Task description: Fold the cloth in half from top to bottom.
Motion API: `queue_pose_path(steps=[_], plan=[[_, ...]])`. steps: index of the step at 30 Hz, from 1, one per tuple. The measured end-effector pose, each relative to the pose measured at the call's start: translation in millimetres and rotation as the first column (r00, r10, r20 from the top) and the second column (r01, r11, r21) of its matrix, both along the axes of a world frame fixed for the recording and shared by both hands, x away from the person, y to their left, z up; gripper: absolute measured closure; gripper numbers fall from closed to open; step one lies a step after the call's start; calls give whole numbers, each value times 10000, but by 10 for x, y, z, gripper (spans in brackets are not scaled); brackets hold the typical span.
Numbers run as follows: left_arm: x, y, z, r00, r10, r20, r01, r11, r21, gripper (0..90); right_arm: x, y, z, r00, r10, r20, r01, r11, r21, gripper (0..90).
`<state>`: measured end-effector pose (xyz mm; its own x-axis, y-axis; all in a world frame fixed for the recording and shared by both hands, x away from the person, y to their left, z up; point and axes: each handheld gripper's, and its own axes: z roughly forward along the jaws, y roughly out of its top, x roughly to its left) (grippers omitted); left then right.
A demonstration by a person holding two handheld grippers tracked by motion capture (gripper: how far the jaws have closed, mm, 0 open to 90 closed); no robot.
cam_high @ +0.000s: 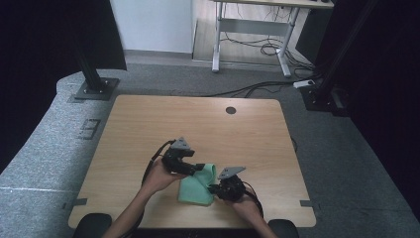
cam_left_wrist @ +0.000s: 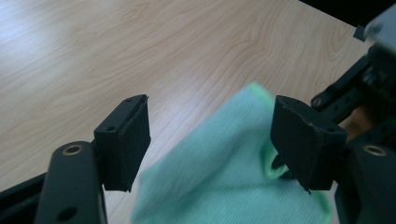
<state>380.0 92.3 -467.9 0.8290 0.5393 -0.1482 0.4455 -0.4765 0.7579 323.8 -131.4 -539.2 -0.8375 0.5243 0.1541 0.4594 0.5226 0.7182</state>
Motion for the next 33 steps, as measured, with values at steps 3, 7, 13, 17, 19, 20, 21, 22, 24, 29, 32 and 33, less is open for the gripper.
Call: queue_pose_path(steps=[3, 7, 13, 17, 19, 20, 21, 22, 24, 29, 32, 33], plan=[[61, -161, 42, 9995, -250, -193, 251, 9997, 24, 308, 5, -13, -7, 10000, 0, -73, 1, 9999, 126, 825], [125, -332, 8, 9976, -460, -510, 470, 9987, 188, 352, -1, -15, -11, 10000, -44, -60, 45, 9999, 158, 823], [104, -371, -103, 9902, -1025, -945, 1108, 9901, 864, 741, 0, -33, -22, 9999, -63, -109, 66, 9994, 337, 813], [22, -275, -82, 9907, -1101, -801, 1188, 9864, 1138, 832, 0, -40, -22, 9999, -71, -142, 77, 9992, 404, 790], [-24, -213, -63, 9919, -1033, -733, 1108, 9881, 1065, 833, -8, -41, -17, 10000, -78, -53, 80, 9994, 324, 756], [-51, -171, -54, 9928, -984, -677, 1053, 9887, 1066, 832, -14, -40, -14, 9999, -139, 0, 139, 9997, 213, 731], [-77, -123, -50, 9935, -914, -675, 979, 9901, 1006, 830, -18, -41, -17, 9997, -205, 97, 206, 9997, -89, 714], [-98, -72, -49, 9938, -885, -675, 945, 9912, 923, 827, -22, -46, -26, 9994, -306, 129, 309, 9993, -198, 713], [-149, 21, -60, 9947, -730, -726, 787, 9937, 792, 816, -22, -73, -34, 9992, -404, -24, 404, 9992, -36, 717], [-279, 197, -114, 9953, -537, -809, 603, 9949, 808, 800, -50, -90, -9, 9989, -445, 158, 448, 9988, -179, 730], [-361, 265, -159, 9948, -546, -860, 625, 9938, 925, 796, -70, -92, 4, 9990, -384, 222, 388, 9991, -193, 725], [-391, 284, -178, 9947, -534, -883, 617, 9936, 945, 796, -79, -93, 10, 9989, -387, 246, 391, 9991, -174, 720]])
